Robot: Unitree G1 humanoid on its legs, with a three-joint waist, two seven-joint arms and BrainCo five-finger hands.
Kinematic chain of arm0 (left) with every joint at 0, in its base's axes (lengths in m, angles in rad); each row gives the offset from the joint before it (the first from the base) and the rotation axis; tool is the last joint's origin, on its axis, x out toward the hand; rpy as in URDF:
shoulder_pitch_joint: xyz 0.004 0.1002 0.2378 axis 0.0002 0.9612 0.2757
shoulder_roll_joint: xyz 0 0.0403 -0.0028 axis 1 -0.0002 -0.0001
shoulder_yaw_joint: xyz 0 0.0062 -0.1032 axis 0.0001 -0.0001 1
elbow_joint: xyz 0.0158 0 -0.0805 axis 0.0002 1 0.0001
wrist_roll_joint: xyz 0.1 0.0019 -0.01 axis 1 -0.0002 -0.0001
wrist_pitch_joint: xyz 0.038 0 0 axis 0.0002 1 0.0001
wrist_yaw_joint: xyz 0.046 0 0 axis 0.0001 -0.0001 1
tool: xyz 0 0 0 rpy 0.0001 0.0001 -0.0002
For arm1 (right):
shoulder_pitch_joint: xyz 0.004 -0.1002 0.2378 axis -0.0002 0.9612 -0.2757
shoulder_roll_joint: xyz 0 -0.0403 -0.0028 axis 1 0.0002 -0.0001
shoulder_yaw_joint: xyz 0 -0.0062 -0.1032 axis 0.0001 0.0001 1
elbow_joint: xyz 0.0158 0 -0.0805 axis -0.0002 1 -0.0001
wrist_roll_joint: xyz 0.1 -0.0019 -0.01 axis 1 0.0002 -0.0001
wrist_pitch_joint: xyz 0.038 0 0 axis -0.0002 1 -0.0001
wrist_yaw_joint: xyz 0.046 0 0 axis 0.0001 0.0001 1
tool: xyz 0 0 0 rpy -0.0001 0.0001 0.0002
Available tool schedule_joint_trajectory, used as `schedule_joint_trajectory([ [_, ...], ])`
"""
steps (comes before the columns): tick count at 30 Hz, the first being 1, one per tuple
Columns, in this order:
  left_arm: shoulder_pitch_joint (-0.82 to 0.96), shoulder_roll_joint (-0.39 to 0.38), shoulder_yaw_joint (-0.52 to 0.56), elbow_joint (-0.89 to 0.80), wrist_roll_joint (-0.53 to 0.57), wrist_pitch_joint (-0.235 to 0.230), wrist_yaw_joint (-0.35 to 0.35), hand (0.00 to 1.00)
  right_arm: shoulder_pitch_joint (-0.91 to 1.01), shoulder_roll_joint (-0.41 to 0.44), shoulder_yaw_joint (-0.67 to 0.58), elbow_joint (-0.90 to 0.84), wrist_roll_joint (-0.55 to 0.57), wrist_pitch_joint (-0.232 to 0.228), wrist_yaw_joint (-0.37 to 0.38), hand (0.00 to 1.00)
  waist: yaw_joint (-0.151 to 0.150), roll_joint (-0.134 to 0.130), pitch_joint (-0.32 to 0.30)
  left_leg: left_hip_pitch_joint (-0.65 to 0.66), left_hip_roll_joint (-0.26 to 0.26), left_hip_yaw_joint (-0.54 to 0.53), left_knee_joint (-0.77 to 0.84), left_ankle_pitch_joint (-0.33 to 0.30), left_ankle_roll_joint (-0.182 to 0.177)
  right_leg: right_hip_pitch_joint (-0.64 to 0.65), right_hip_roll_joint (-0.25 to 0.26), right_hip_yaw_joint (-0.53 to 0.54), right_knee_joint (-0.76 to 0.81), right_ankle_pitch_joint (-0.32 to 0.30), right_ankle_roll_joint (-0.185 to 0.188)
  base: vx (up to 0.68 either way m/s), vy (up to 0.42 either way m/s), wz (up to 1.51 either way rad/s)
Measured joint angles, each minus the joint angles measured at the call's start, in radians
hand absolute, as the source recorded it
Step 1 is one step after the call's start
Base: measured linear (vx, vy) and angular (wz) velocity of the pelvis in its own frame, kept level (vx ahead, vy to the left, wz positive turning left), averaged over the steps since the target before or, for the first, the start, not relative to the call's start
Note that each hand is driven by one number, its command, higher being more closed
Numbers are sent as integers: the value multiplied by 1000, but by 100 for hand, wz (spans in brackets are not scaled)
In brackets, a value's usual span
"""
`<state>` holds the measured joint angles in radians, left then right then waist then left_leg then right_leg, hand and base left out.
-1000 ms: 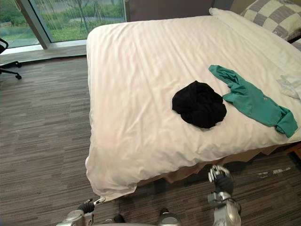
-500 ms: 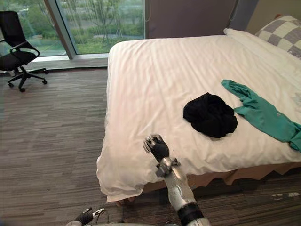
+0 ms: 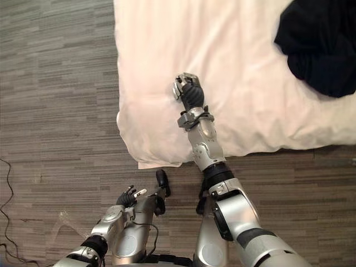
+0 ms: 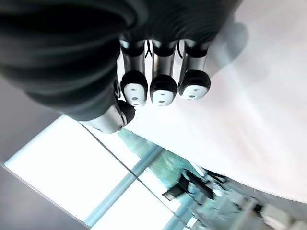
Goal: Tidy the bed and pick cloth on bed and put in laundry
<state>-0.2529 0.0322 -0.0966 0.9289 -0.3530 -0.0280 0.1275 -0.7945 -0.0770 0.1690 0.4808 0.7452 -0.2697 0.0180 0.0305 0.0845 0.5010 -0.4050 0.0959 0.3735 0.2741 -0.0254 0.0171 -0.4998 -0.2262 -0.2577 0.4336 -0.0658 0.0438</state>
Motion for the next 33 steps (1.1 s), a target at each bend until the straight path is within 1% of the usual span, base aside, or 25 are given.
schedule_joint_trajectory([
  [2, -17, -22, 23, -15, -14, 1, 26, 0, 53, 8, -4, -40, 0, -16, -6, 100, -18, -1, 1, -27, 15, 7, 50, -38, -2, -35, -1, 10, 47, -31, 2, -45, -20, -20],
  [4, -32, -32, 22, -41, -30, 19, 54, 0, 133, 33, -26, -97, 20, -36, -14, 100, -23, -10, 7, -38, 39, 35, 106, -75, -10, -63, 0, 34, 87, -65, -1, -61, -30, -36],
  [5, -33, -35, 22, -50, -30, 25, 61, 0, 159, 41, -31, -109, 26, -42, -10, 100, -28, -10, 7, -40, 46, 42, 121, -82, -13, -68, 3, 40, 97, -70, -3, -74, -41, -36],
  [7, -36, -43, 26, -88, -50, 44, 82, 0, 259, 45, -54, -145, 51, -58, 21, 100, -55, -11, 7, -40, 71, 56, 153, -108, -22, -71, 17, 52, 114, -87, -7, -97, -58, -31],
  [8, -41, -44, 27, -92, -57, 48, 86, 0, 288, 43, -65, -158, 65, -62, 28, 100, -61, -11, 8, -40, 76, 59, 158, -113, -27, -71, 19, 52, 114, -88, -6, -76, -56, -24],
  [9, -46, -45, 29, -107, -71, 60, 97, 0, 341, 44, -95, -172, 81, -67, 41, 100, -75, -15, 8, -40, 83, 60, 166, -116, -30, -70, 24, 52, 116, -89, -9, -42, -51, -17],
  [10, -46, -45, 29, -125, -74, 70, 102, 0, 396, 37, -138, -159, 100, -67, 44, 100, -81, -21, 8, -38, 90, 66, 170, -118, -32, -70, 29, 54, 115, -90, -11, -11, -35, -17],
  [12, -45, -44, 34, -143, -95, 84, 109, 0, 500, 26, -210, -106, 132, -64, 46, 100, -74, -32, 9, -33, 106, 82, 181, -128, -35, -69, 41, 60, 114, -89, -14, 31, -31, -24],
  [14, -38, -41, 57, -156, -108, 102, 113, 0, 616, 11, -276, -90, 159, -64, 59, 100, -74, -35, 8, -29, 124, 85, 201, -144, -37, -61, 52, 61, 114, -85, -19, 75, -27, -21],
  [16, -25, -20, 71, -160, -107, 112, 111, 0, 730, -4, -320, -89, 193, -64, 104, 100, -92, -45, 12, 8, 140, 94, 214, -159, -43, -26, 63, 62, 114, -86, -20, 109, -14, -22],
  [17, -20, -13, 72, -161, -107, 112, 110, 0, 750, -4, -324, -89, 193, -64, 117, 100, -94, -50, 12, 23, 146, 98, 217, -164, -46, -11, 68, 62, 110, -86, -20, 108, -10, -33],
  [18, -7, -2, 78, -165, -106, 112, 108, 0, 788, -6, -332, -83, 192, -64, 146, 100, -93, -64, 8, 60, 151, 111, 211, -171, -50, 17, 73, 63, 105, -87, -21, 92, -13, -30],
  [19, 5, 3, 91, -167, -105, 113, 101, 0, 809, -5, -350, -69, 191, -64, 176, 0, -94, -75, 5, 97, 152, 115, 198, -174, -54, 51, 76, 59, 94, -87, -21, 101, -17, -24],
  [20, 10, 4, 98, -167, -103, 114, 94, 0, 821, -3, -357, -60, 189, -64, 189, 0, -94, -81, 1, 113, 152, 116, 191, -175, -56, 68, 78, 58, 86, -88, -21, 68, -15, -7],
  [22, 39, 19, 106, -166, -85, 114, 77, 0, 854, 0, -358, -15, 161, -56, 227, 0, -93, -102, -24, 150, 151, 115, 170, -181, -56, 110, 84, 51, 62, -93, -20, 89, -10, 3],
  [23, 84, 36, 108, -155, -57, 115, 65, 0, 893, 5, -374, 32, 88, -34, 261, 0, -92, -122, -68, 181, 146, 118, 138, -179, -60, 147, 86, 46, 33, -96, -16, 94, -3, 6],
  [24, 92, 38, 109, -154, -52, 114, 63, 0, 900, 7, -379, 39, 69, -31, 265, 0, -91, -124, -76, 188, 144, 118, 132, -177, -62, 154, 87, 45, 28, -96, -16, 121, 8, 10],
  [25, 119, 42, 110, -147, -40, 114, 57, 0, 919, 12, -392, 68, 5, -27, 279, 0, -91, -128, -98, 211, 139, 121, 110, -166, -74, 177, 86, 39, 11, -95, -14, 128, 12, 12],
  [26, 153, 42, 119, -129, -23, 112, 45, 0, 938, 16, -396, 129, -109, -27, 293, 0, -93, -129, -136, 239, 127, 118, 73, -154, -76, 208, 86, 31, -19, -93, -8, 201, 21, 21],
  [27, 180, 41, 129, -105, -13, 112, 44, 0, 955, 15, -391, 203, -220, -28, 297, 0, -94, -125, -170, 270, 113, 111, 29, -139, -80, 246, 86, 20, -58, -88, -1, 213, 23, 24],
  [28, 199, 41, 137, -88, -3, 109, 42, 0, 961, 15, -380, 264, -285, -28, 302, 0, -94, -119, -189, 296, 105, 108, -2, -129, -84, 278, 88, 10, -89, -80, 7, 148, 17, 20],
  [29, 208, 42, 139, -75, 10, 108, 39, 0, 964, 15, -368, 298, -318, -27, 302, 0, -94, -115, -199, 312, 100, 105, -17, -124, -85, 298, 89, 4, -108, -76, 11, 179, 34, 22],
  [30, 229, 42, 138, -49, 44, 100, 26, 0, 973, 15, -338, 362, -382, -19, 302, 0, -95, -96, -221, 348, 91, 99, -52, -116, -87, 345, 94, -6, -154, -64, 20, 133, 37, 13],
  [31, 238, 41, 138, -37, 59, 96, 22, 0, 974, 16, -333, 381, -395, -13, 304, 0, -93, -90, -229, 362, 87, 101, -64, -115, -87, 362, 95, -6, -172, -59, 24, 192, 60, 8],
  [33, 272, 36, 138, 2, 111, 65, 9, 0, 966, -16, -322, 408, -454, -8, 291, 0, -96, -65, -257, 408, 75, 106, -98, -111, -89, 424, 101, -6, -235, -33, 37, 156, 70, -3],
])
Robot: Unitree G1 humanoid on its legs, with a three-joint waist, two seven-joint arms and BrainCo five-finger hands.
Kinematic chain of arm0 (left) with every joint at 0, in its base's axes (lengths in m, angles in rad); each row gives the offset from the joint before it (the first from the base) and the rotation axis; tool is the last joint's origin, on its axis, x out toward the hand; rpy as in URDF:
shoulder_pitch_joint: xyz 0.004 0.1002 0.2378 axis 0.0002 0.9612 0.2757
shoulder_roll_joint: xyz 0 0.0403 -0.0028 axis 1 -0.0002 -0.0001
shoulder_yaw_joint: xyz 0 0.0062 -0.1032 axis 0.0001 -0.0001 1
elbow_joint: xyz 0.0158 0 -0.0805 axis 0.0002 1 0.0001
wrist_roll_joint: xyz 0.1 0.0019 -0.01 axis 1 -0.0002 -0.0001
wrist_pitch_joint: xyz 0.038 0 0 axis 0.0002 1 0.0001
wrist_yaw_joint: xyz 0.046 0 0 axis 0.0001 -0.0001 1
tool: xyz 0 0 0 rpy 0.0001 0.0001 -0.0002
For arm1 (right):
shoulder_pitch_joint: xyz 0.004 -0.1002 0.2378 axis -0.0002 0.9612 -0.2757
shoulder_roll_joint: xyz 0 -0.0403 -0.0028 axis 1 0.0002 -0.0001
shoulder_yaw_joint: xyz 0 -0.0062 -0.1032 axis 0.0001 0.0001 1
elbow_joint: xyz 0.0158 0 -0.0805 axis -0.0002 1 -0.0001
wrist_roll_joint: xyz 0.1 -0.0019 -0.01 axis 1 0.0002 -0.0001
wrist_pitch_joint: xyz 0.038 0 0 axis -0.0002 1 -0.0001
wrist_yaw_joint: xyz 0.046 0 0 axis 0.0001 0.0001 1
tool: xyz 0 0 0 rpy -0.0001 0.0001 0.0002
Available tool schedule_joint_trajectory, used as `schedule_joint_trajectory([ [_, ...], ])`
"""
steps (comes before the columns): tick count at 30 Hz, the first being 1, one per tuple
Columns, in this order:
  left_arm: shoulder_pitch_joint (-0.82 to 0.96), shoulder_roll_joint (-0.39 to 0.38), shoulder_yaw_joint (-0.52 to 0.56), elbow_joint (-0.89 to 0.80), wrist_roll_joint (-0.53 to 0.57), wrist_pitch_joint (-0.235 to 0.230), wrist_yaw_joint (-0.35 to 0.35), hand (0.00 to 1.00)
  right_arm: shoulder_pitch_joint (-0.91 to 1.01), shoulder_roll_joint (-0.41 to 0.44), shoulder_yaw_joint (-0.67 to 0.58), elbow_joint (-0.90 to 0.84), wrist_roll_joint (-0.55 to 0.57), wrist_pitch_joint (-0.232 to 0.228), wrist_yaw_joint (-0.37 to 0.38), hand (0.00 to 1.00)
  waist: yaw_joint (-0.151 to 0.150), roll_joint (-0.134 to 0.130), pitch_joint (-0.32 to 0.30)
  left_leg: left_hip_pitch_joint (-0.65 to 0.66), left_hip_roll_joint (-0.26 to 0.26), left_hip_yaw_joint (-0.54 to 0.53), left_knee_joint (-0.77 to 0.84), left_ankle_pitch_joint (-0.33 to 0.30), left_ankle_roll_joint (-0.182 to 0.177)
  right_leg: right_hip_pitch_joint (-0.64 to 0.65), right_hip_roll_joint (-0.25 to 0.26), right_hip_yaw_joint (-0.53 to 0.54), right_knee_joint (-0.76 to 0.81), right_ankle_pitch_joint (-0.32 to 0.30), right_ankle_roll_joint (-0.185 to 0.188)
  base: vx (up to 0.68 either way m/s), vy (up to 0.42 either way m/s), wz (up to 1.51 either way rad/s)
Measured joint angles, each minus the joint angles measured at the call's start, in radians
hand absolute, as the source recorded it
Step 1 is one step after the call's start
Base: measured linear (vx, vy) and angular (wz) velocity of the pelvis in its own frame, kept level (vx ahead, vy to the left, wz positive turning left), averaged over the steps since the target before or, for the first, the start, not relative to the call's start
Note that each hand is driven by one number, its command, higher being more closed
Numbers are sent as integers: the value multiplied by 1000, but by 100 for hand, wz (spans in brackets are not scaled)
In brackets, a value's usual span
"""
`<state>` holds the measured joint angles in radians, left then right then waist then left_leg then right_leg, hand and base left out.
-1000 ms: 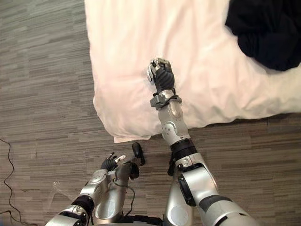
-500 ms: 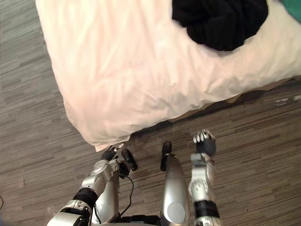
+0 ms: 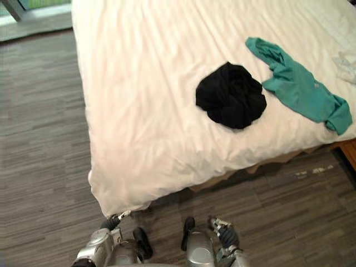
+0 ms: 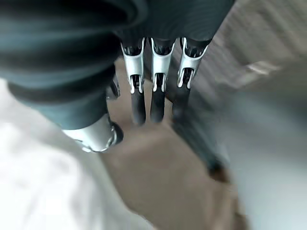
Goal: Tidy the bed and pick cloth on bed and put in laundry
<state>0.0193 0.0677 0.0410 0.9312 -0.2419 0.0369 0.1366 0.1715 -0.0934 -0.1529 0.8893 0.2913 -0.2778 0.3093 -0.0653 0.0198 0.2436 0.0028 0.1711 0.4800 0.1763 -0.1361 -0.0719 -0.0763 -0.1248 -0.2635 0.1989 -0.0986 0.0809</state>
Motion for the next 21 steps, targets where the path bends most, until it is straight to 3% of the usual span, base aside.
schedule_joint_trajectory([
  [4, 38, -1, -4, 40, 30, -63, -7, 0, -1, -21, 18, 49, -48, 30, -22, 0, 0, 10, -13, 69, -14, 4, -18, 1, -1, 102, 4, 1, -90, 36, 13, 75, 45, -2],
  [8, 50, 1, -12, 47, 61, -98, -9, 0, -1, -36, 33, 81, -137, 43, -62, 0, 4, 8, -22, 71, -25, -9, 20, 1, -1, 132, 10, 19, -131, 68, 11, -8, 15, -11],
  [10, 69, 1, 9, 42, 77, -125, -17, 0, -3, -44, 52, 101, -234, 44, -90, 0, 24, -2, -25, 61, -32, -114, 122, 0, 1, 141, 8, 110, -150, 75, 16, -50, -19, -78],
  [12, 70, 0, 28, 40, 78, -142, -21, 0, -14, -54, 65, 112, -259, 55, -93, 0, 43, -1, -26, 31, -27, -184, 235, -4, 7, 128, 15, 197, -149, 72, 9, -92, 15, -129],
  [15, 85, -24, 55, 43, 85, -157, -23, 0, -7, -78, 84, 110, -266, 54, -115, 0, 53, 28, -46, -30, 12, -250, 399, -35, 25, 78, 66, 331, -146, 59, -16, -95, 69, -132],
  [18, 76, -20, 40, 75, 124, -157, -25, 0, 3, -77, 85, 111, -269, 50, -125, 0, 43, 36, -76, -7, 12, -268, 315, -98, 14, 10, 95, 385, -149, 79, -22, -57, 84, -111],
  [21, 59, -16, 34, 88, 136, -157, -26, 0, 22, -62, 82, 110, -268, 50, -141, 0, 1, 30, -89, 56, 2, -234, 143, -153, 0, -41, 99, 383, -138, 143, 8, -67, 98, -18],
])
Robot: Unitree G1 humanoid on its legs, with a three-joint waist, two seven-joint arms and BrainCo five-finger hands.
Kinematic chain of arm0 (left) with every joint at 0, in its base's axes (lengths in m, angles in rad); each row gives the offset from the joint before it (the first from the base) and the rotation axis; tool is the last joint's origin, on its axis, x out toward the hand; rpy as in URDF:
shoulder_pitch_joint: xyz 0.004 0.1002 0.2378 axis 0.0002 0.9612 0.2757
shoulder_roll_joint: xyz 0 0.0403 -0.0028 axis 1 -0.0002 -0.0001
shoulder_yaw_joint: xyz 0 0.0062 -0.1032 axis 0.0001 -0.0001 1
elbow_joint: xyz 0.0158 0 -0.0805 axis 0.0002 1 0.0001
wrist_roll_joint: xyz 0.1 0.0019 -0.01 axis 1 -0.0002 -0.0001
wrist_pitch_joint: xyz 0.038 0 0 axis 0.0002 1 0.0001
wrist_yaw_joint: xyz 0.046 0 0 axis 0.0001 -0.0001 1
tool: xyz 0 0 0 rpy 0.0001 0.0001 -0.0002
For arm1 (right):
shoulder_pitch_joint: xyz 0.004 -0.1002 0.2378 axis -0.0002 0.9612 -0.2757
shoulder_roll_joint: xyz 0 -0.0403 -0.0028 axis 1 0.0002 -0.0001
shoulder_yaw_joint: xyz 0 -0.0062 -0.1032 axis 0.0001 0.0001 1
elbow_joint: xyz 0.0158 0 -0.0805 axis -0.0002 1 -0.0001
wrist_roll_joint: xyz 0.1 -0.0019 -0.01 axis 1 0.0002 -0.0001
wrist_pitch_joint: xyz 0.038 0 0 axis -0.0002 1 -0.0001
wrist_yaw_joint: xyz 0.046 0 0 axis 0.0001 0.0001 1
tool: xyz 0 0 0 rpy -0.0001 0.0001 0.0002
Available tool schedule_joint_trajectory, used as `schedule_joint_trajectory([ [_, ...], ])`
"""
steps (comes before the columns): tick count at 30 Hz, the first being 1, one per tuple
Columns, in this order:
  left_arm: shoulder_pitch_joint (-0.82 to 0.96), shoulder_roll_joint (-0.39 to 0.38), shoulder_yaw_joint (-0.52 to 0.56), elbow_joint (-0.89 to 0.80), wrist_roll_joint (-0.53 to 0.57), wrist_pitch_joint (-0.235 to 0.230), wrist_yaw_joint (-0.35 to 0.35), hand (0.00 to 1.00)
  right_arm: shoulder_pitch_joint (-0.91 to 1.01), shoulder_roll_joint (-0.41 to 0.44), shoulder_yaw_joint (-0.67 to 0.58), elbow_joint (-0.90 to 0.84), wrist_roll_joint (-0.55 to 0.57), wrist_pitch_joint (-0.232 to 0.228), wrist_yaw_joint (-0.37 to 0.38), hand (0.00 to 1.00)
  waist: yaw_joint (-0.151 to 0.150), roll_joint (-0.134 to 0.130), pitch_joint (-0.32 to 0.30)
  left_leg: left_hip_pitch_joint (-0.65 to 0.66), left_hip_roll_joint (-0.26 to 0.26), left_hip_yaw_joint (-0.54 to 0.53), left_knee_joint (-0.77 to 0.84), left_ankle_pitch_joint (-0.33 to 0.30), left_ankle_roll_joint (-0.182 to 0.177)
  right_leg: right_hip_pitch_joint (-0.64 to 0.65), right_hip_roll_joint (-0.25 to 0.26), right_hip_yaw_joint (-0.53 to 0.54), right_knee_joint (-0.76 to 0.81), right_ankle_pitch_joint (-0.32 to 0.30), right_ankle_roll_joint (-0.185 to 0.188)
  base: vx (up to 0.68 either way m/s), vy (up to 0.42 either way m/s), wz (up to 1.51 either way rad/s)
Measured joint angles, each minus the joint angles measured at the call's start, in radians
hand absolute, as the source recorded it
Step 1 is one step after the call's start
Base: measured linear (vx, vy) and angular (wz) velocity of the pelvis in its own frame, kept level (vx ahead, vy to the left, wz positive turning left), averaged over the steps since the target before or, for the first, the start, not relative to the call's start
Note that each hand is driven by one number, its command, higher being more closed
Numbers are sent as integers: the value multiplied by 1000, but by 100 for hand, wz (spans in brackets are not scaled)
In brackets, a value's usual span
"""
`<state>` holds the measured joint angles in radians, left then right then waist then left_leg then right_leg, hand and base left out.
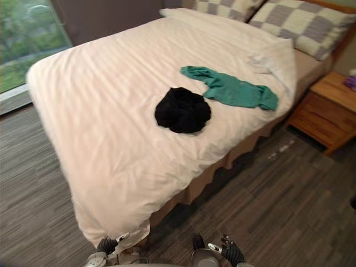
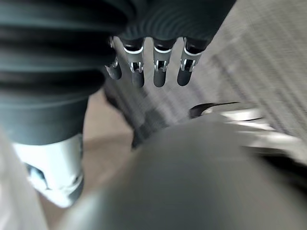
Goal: Tidy the bed and pick cloth on bed and put in laundry
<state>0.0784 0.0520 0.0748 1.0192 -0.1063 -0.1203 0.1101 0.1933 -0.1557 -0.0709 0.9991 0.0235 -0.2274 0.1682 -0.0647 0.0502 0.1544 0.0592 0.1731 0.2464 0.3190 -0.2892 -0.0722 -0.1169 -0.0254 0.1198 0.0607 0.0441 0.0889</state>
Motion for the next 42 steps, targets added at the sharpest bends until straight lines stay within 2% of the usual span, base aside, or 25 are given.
schedule_joint_trajectory([
  [1, -10, 4, -4, 8, 0, 2, -1, 0, 3, 0, -4, 1, 2, 0, -5, 0, 1, 0, 0, 12, -1, 13, -32, -23, -10, -17, 7, 3, 15, 25, 19, -116, 125, -35],
  [2, -24, 13, -10, 22, -1, 8, -7, 0, 2, 2, -6, 2, 1, 1, -7, 0, 5, -17, 4, 29, -21, 32, -41, -23, -7, -20, 2, 23, 19, 49, 25, -98, 110, -48],
  [5, -13, 27, -37, 26, -1, 24, -31, 0, 6, 10, -7, 3, 1, -10, -9, 0, -1, -24, 4, 72, -36, 79, -61, -18, 1, -18, -10, 37, 19, 67, 31, -99, 81, -48],
  [6, -9, 29, -36, 26, -1, 28, -38, 0, 6, 13, -7, 4, -3, -15, -14, 0, 5, -26, 7, 88, -37, 131, -80, -16, 5, -25, -32, -46, 19, 34, -21, -160, 35, -87],
  [7, -2, 26, -33, 25, -2, 30, -38, 0, 6, 13, -15, 2, -9, -17, -22, 0, 7, -22, 7, 104, -35, 175, -100, -8, 9, -35, -66, -178, 46, -7, -72, -143, 28, -92],
  [8, 0, 28, -33, 25, -2, 32, -37, 0, 5, 13, -21, 2, -8, -18, -25, 0, 7, -11, 8, 116, -33, 197, -112, -3, 7, -42, -82, -239, 64, -25, -89, -36, 32, -109],
  [9, 5, 39, -32, 25, -2, 35, -33, 0, 1, 15, -21, 2, -5, -20, -31, 0, 7, -16, 17, 146, -28, 245, -128, 2, 1, -55, -110, -331, 114, -41, -112, 6, 9, -115],
  [10, 12, 56, -32, 30, -3, 43, -18, 0, -1, 23, -21, 2, -5, -21, -40, 0, 8, -30, 30, 184, -31, 285, -135, 0, -6, -49, -129, -389, 139, -40, -116, -1, 11, -115],
  [14, 31, 81, -34, 74, -3, 61, -11, 0, 1, 25, -19, 11, -3, -20, -53, 0, -3, -45, 37, 231, -36, 317, -142, -27, -32, -62, -121, -406, 194, -21, -115, 24, -14, -63],
  [16, 46, 84, -34, 74, -3, 70, 2, 0, 0, 16, 3, 19, -4, -16, -53, 0, 14, -49, 36, 242, -65, 263, -149, -53, -14, -72, -103, -398, 207, -36, -116, -23, -12, -62],
  [17, 54, 85, -34, 74, -2, 70, 4, 0, -1, 15, 4, 20, -5, -15, -52, 0, 20, -50, 35, 245, -72, 254, -161, -58, -6, -77, -96, -400, 207, -58, -103, -62, 23, -100],
  [18, 71, 84, -36, 73, -2, 71, 5, 0, -17, 5, 3, 30, -4, -10, -50, 0, 29, -16, 28, 243, -54, 266, -188, -46, 24, -109, -102, -433, 275, -116, -76, -26, 12, -81],
  [19, 77, 86, -35, 74, -2, 72, 5, 0, -24, -3, 2, 28, -2, -5, -49, 0, 25, -27, 29, 243, -56, 284, -187, -40, 30, -136, -126, -433, 385, -129, -106, 13, -9, -68],
  [20, 80, 91, -38, 74, -2, 77, 6, 0, -17, 1, 6, 26, -2, 9, -45, 0, 6, -80, 26, 258, -84, 287, -187, -40, 16, -112, -161, -418, 462, -142, -122, 117, -18, -65],
  [21, 74, 100, -38, 77, -2, 85, 6, 0, -8, 13, 8, 34, -2, 26, -45, 0, 29, -68, 25, 273, -82, 304, -176, -40, -3, -87, -117, -396, 397, -155, -102, 99, -6, -71],
  [23, 72, 88, -51, 95, -2, 93, 5, 0, -9, 13, 10, 39, 2, 28, -38, 0, 25, -50, 9, 271, -70, 291, -176, -16, 21, -61, -63, -365, 296, -99, -99, 97, 26, -87],
  [24, 72, 91, -67, 96, -2, 97, 5, 0, -11, 1, 13, 40, 3, 34, -33, 0, 23, -50, 9, 271, -72, 293, -177, -6, 30, -57, -50, -349, 258, -75, -97, 84, 43, -72],
  [26, 68, 91, -75, 96, -3, 116, 1, 0, -11, 9, 6, 41, 11, 39, -30, 0, 15, -48, 8, 264, -71, 302, -182, -5, 27, -41, -31, -338, 180, -25, -92, -1, 64, -39],
  [29, 66, 89, -75, 95, -2, 117, -9, 0, -11, 9, 5, 41, 10, 46, -21, 0, 20, -52, 5, 251, -71, 322, -182, 2, 16, -16, -15, -325, 77, 35, -91, -53, 56, -24],
  [31, 68, 91, -75, 95, 3, 117, -22, 0, -9, 11, 4, 51, 9, 46, -18, 0, 20, -55, 1, 244, -75, 323, -179, 2, 16, 36, -3, -316, -63, 109, -85, -41, 24, -18],
  [33, 69, 93, -75, 94, 19, 117, -22, 0, -10, 12, 4, 56, 7, 44, -14, 0, 21, -59, -3, 240, -86, 323, -176, 2, 16, 74, -2, -310, -158, 149, -89, -34, 21, -16],
  [39, 74, 90, -68, 94, 22, 117, -14, 0, -14, 12, 6, 59, 12, 46, -10, 0, 24, -59, -1, 253, -85, 341, -181, -3, 9, 70, 11, -313, -164, 139, -98, -39, 0, -12],
  [40, 82, 79, -65, 93, 21, 116, -12, 0, -23, -3, 6, 59, 19, 47, 1, 0, 22, -17, -8, 248, -37, 379, -200, -28, -11, 65, 40, -338, -155, 121, -101, -21, -58, -17],
  [41, 84, 71, -63, 92, 20, 115, -12, 0, -30, -9, 7, 62, 29, 51, 3, 0, 22, -11, -8, 247, -23, 385, -190, -32, -17, 52, 50, -352, -104, 109, -117, 34, -68, -35],
  [42, 91, 74, -60, 89, 19, 114, -14, 0, -34, -9, 17, 58, 54, 60, 4, 0, 24, -15, -8, 245, -5, 396, -132, -38, -28, 37, 54, -351, -4, 38, -129, 135, -136, -65],
])
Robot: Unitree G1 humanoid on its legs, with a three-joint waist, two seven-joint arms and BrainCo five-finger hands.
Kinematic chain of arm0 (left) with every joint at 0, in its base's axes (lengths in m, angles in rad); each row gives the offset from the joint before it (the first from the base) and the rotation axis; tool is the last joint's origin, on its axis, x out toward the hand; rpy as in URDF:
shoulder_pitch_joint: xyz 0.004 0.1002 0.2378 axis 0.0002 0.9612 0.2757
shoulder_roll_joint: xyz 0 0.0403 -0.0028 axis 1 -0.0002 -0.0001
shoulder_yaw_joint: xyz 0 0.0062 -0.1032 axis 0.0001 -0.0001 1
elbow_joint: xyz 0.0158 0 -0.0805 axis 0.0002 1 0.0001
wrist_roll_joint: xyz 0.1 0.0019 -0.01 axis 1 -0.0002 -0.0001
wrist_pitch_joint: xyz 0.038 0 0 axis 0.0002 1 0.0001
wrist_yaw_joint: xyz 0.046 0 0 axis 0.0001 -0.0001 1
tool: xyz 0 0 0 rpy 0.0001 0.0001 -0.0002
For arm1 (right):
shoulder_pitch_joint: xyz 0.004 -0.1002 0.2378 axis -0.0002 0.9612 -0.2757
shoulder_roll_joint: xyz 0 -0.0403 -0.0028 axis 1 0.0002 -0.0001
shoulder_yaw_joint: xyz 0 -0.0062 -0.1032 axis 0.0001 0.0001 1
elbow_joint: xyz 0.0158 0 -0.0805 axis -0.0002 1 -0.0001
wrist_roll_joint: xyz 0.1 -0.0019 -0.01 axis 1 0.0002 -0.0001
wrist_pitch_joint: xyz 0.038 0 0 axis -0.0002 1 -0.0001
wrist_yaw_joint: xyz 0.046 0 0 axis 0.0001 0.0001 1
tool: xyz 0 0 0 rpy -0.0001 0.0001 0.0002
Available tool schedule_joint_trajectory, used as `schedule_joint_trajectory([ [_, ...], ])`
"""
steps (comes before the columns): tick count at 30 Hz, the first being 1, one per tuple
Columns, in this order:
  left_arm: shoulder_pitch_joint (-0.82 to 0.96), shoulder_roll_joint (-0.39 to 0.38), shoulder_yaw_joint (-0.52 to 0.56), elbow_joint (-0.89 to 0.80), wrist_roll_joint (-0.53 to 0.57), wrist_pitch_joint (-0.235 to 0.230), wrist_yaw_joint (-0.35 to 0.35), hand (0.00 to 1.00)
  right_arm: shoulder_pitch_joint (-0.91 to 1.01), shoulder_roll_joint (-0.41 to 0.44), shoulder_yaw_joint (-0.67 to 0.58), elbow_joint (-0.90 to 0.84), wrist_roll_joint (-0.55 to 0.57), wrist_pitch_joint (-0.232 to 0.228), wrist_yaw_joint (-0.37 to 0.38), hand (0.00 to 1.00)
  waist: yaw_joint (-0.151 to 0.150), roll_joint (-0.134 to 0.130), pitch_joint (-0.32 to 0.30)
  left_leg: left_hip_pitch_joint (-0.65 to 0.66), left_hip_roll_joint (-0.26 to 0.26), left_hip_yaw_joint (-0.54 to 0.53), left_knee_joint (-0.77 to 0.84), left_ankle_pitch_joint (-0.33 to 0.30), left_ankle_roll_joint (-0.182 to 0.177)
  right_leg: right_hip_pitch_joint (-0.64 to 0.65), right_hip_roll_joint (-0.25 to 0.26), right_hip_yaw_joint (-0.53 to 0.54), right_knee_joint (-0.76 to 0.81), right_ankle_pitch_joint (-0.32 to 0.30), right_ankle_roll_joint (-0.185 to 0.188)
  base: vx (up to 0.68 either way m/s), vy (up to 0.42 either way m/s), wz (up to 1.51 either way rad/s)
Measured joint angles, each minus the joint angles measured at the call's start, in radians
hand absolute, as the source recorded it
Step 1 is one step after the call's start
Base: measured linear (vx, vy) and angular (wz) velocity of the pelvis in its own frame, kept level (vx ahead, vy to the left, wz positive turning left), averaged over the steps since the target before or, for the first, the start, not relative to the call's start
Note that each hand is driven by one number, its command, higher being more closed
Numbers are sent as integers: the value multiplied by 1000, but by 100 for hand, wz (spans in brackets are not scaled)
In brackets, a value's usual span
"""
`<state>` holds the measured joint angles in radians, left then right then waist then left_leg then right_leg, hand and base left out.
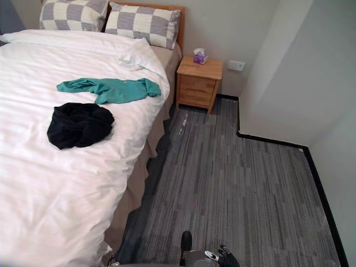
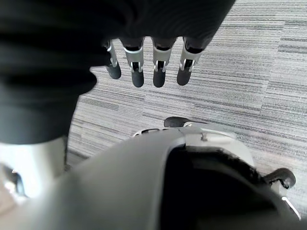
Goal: Tidy the bed and pick cloth on bed and put in laundry
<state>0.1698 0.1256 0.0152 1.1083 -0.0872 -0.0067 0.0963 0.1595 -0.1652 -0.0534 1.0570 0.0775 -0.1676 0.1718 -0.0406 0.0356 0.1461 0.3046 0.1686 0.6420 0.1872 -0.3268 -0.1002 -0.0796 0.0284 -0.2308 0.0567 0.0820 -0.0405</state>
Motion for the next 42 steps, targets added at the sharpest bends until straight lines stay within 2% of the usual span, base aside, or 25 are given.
schedule_joint_trajectory([
  [2, 9, 0, 34, -4, -2, -3, -3, 0, -5, -1, 28, 5, 39, 6, -1, 0, 4, -19, -5, -47, -2, -74, 149, 27, 46, 5, 12, 84, -12, 3, -2, 115, -172, -99],
  [3, 20, -3, 34, -10, -4, -12, -3, 0, -15, -1, 50, 2, 55, 7, 1, 0, 21, -37, -3, -85, -28, -182, 211, 39, 89, 18, 1, 137, -46, 2, -3, 16, -114, -110],
  [4, 18, -10, 33, -16, -5, -16, -3, 0, -26, -6, 55, 5, 58, 8, 2, 0, 27, -28, 1, -91, -52, -238, 198, 30, 88, 23, 3, 159, -64, 3, -1, -12, -75, -153],
  [5, 18, -19, 33, -26, -24, -27, -2, 0, -43, -20, 55, 24, 60, 14, 5, 0, 34, -8, -1, -103, -97, -306, 142, 13, 92, 26, 11, 197, -115, 9, 8, -33, -36, -147],
  [6, 13, -33, 25, -26, -39, -28, -2, 0, -51, -33, 55, 29, 61, 21, 9, 0, 34, 19, -4, -124, -115, -342, 48, 14, 102, 29, 37, 200, -159, -17, 45, -35, -27, -143],
  [7, 6, -51, 24, -27, -49, -31, -4, 0, -56, -56, 55, 25, 60, 23, 14, 0, 37, 82, -6, -138, -73, -363, -11, 7, 115, 7, 73, 174, -104, -16, 19, 63, 9, -127],
  [8, -7, -37, 35, -24, -62, -42, -8, 0, -57, -46, 53, 29, 59, 42, 12, 0, 34, 50, 22, -99, -82, -326, 6, -17, 96, -17, 54, 148, 61, -57, -34, 110, 30, -88],
  [10, -8, -42, 25, -23, -73, -36, -10, 0, -22, -44, 47, 30, 71, 51, 10, 0, 20, 62, 7, -70, -77, -333, -13, -19, 99, 36, 78, 162, -17, -35, -27, 130, 39, -50],
  [11, -14, -53, 26, -24, -76, -30, -11, 0, -12, -44, 47, 30, 83, 53, 7, 0, 19, 61, -4, -68, -70, -330, -32, -16, 89, 48, 90, 172, -64, -8, -27, 78, 31, -24],
  [12, -71, -9, -10, 15, -138, 0, -2, 0, -15, -12, 48, 53, 146, 20, 6, 0, 1, 7, 31, -17, -76, -402, -80, 28, 49, 104, 101, 184, -159, 36, -32, 51, 22, -17],
  [17, -71, -8, -10, 15, -139, 0, -3, 0, -15, -12, 47, 53, 146, 19, 6, 0, 1, 8, 31, -23, -70, -405, -82, 28, 49, 106, 102, 176, -159, 37, -31, 4, 6, 4],
  [22, -63, -8, -8, 15, -179, -14, -15, 0, -13, 3, -8, 71, 154, 19, 15, 0, 4, 7, 31, -27, -59, -407, -79, 29, 47, 109, 94, 121, -159, 26, -36, 54, 68, 16],
  [25, -56, -8, -5, 14, -210, -27, -35, 0, -8, 10, -49, 72, 152, 20, 27, 0, 8, 6, 30, -53, -39, -395, -42, 10, 39, 101, 87, 47, -142, 8, -37, 75, 71, 10],
  [28, -55, -8, 6, 13, -240, -46, -47, 0, -8, 9, -87, 73, 142, 22, 61, 0, 23, 16, 30, -152, 28, -328, 131, -54, 41, 11, 84, -36, -7, -79, -45, -12, 35, 8],
  [29, -56, -8, 37, 11, -257, -56, -46, 0, -10, 16, -98, 74, 142, 24, 63, 0, 28, 8, 40, -207, 50, -307, 267, -56, 41, -8, 63, -95, 38, -126, -41, -38, 18, 2],
  [30, -47, -11, 59, -3, -277, -67, -44, 0, -5, 19, -99, 76, 138, 26, 64, 0, 36, 5, 49, -276, 82, -295, 435, -26, 78, 2, 58, -113, 41, -136, -40, -16, 1, -6],
  [32, -11, -25, 74, -26, -295, -79, -32, 0, -6, 25, -97, 73, 135, 28, 63, 0, 39, 2, 56, -353, 110, -327, 619, 40, 89, 28, 56, -96, 42, -136, -41, 87, -2, -23],
  [33, -1, -34, 84, -25, -296, -83, -22, 0, -6, 19, -97, 69, 135, 28, 59, 0, 41, 1, 63, -376, 89, -364, 659, 31, 77, 38, 56, -66, 47, -138, -43, 120, 41, -39],
  [35, 3, -43, 83, -26, -296, -90, -19, 0, -6, 16, -99, 69, 134, 27, 50, 0, 49, 11, 68, -383, 36, -388, 620, -15, 74, 47, 52, -18, 44, -138, -44, 90, 55, -52],
  [37, 8, -52, 84, -27, -309, -97, -8, 0, 2, 22, -102, 55, 134, 20, 23, 0, 52, 7, 72, -392, -31, -376, 481, -41, 75, 50, 39, 40, 33, -137, -43, 89, 61, -60],
  [39, 12, -64, 112, -40, -337, -96, -6, 0, 21, 28, -101, 15, 128, 13, 4, 0, 57, 7, 86, -405, -37, -346, 397, -41, 76, 52, 38, 85, 27, -138, -44, 74, 82, -63],
  [40, 22, -74, 138, -57, -356, -97, -5, 0, 39, 33, -96, -14, 114, -5, -8, 0, 57, 4, 91, -429, -34, -322, 339, -36, 82, 49, 31, 109, 18, -138, -44, 76, 113, -60],
  [42, 25, -81, 150, -68, -376, -100, -4, 0, 46, 32, -85, -24, 114, -18, -13, 0, 57, 3, 97, -430, -28, -303, 263, -29, 84, 48, 22, 114, 4, -138, -44, 40, 106, -49],
])
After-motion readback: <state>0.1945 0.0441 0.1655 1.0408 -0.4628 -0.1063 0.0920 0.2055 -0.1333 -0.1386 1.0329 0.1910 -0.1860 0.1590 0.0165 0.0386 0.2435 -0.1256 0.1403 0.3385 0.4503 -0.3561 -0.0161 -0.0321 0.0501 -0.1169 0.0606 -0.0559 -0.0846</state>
